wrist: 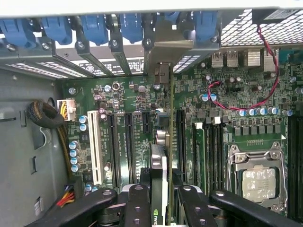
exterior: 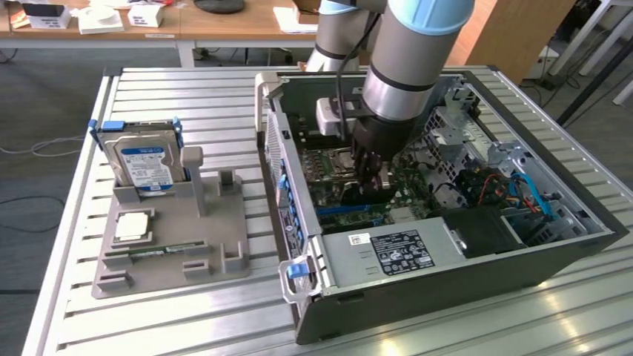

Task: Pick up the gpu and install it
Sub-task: 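Insert the gpu into the slot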

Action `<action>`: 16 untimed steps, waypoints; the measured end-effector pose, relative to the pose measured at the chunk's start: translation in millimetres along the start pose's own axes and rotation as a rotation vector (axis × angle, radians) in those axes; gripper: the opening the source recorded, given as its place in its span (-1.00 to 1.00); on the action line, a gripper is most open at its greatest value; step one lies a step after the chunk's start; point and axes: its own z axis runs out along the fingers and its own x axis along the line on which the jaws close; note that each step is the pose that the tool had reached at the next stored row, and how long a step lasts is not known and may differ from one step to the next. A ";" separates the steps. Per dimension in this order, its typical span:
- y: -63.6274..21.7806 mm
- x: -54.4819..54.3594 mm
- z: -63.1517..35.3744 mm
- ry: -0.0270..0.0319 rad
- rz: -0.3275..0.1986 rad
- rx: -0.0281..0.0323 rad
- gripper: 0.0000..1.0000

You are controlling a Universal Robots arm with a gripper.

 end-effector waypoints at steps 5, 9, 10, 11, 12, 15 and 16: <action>0.6 0.1 0.0 0.0000 0.000 0.0000 -0.46; 1.1 0.2 1.2 -0.0001 0.000 0.0001 -0.46; 1.1 0.2 1.5 0.0000 0.000 0.0000 -0.46; 1.2 0.2 1.7 0.0001 0.000 0.0000 -0.46; 1.2 0.2 1.9 0.0001 0.000 -0.0001 -0.46; 1.2 0.2 2.6 0.0000 0.000 0.0000 -0.46; 1.2 0.2 3.0 -0.0001 0.000 0.0001 -0.46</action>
